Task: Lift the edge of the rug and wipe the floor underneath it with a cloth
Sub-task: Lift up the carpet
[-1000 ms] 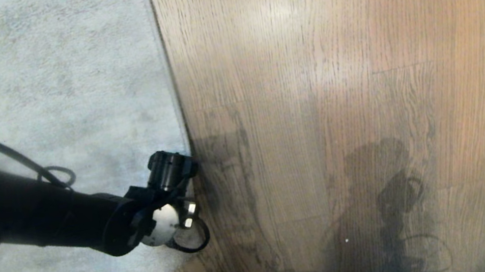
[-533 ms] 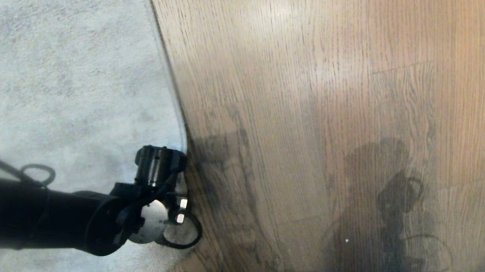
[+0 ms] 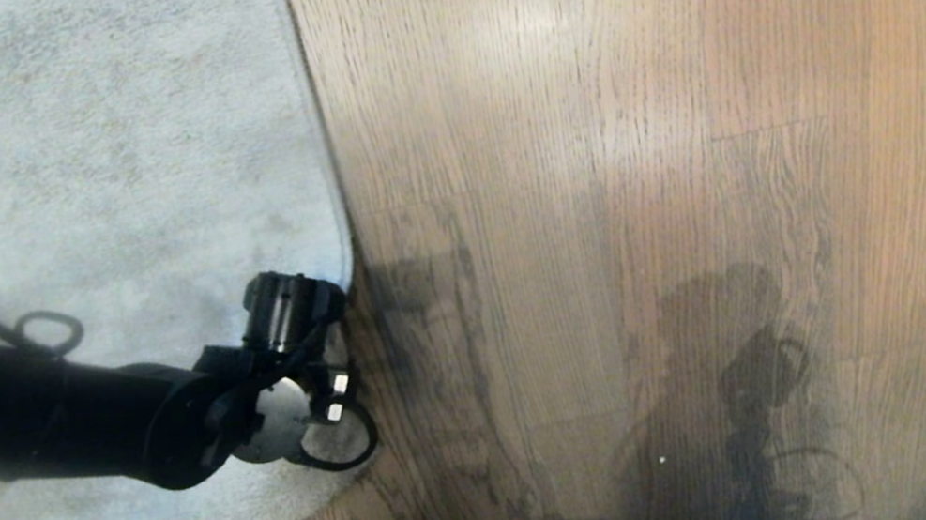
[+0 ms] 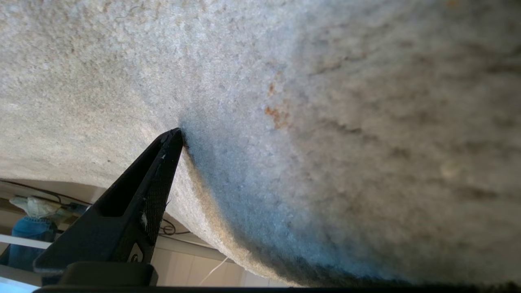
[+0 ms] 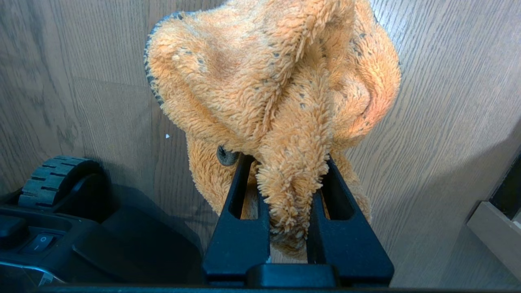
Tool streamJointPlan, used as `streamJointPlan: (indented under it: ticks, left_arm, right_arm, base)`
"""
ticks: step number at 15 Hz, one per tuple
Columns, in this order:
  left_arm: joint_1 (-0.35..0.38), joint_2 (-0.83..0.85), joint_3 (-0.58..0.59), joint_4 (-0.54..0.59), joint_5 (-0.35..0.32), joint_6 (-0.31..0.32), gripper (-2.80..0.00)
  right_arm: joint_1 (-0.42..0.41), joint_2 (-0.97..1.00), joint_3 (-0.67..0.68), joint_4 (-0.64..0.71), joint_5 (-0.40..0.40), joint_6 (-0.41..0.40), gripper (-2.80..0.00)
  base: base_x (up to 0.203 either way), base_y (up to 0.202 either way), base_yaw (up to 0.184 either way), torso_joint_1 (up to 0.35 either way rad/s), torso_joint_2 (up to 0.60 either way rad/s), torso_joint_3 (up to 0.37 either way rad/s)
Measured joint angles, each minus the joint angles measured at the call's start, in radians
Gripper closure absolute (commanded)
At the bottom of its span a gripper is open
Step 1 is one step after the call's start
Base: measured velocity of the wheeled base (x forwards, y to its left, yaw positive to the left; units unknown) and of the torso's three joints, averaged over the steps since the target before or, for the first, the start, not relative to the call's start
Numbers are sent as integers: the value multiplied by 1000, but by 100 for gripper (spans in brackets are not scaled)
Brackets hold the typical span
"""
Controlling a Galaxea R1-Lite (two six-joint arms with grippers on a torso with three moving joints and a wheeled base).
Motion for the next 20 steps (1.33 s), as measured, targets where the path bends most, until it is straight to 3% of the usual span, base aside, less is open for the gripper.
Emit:
streamJointPlan:
  ticks: [20]
  left_arm:
    - [49,-12,19,-14,-1,0,-280]
  right_arm:
    - [0,0,0,0,0,0,0]
  base:
    - [0,0,0,0,0,0]
